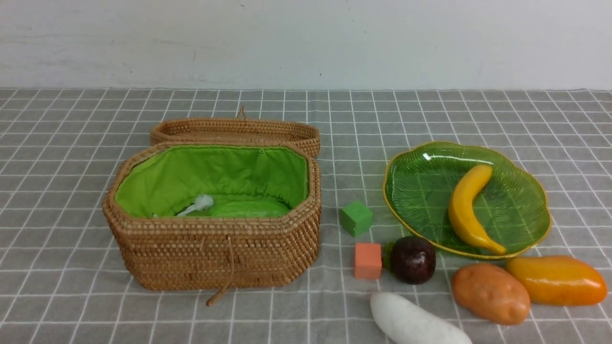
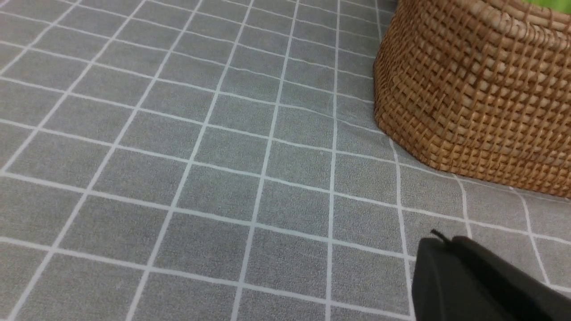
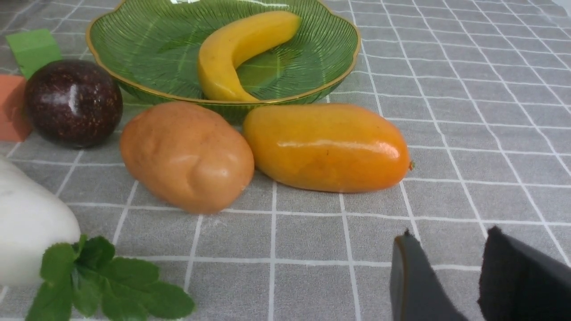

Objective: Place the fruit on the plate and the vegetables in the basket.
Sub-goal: Use the right arm to grab a potato and put it into the left basket

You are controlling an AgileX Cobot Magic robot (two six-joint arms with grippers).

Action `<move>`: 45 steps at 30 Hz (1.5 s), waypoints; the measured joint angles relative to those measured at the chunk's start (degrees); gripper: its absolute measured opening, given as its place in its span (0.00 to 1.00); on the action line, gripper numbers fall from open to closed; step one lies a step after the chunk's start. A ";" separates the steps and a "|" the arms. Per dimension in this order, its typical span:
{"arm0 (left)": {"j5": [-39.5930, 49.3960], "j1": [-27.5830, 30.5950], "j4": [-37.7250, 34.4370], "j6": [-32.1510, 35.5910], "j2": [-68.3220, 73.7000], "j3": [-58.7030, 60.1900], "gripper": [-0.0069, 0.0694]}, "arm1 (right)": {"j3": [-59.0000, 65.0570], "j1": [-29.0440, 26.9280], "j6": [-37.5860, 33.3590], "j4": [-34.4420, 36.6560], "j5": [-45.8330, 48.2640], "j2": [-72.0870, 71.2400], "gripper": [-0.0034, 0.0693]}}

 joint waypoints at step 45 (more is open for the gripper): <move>-0.32 0.00 0.17 0.00 0.00 0.00 0.14 | 0.64 0.00 6.97 -1.36 -45.72 0.00 0.38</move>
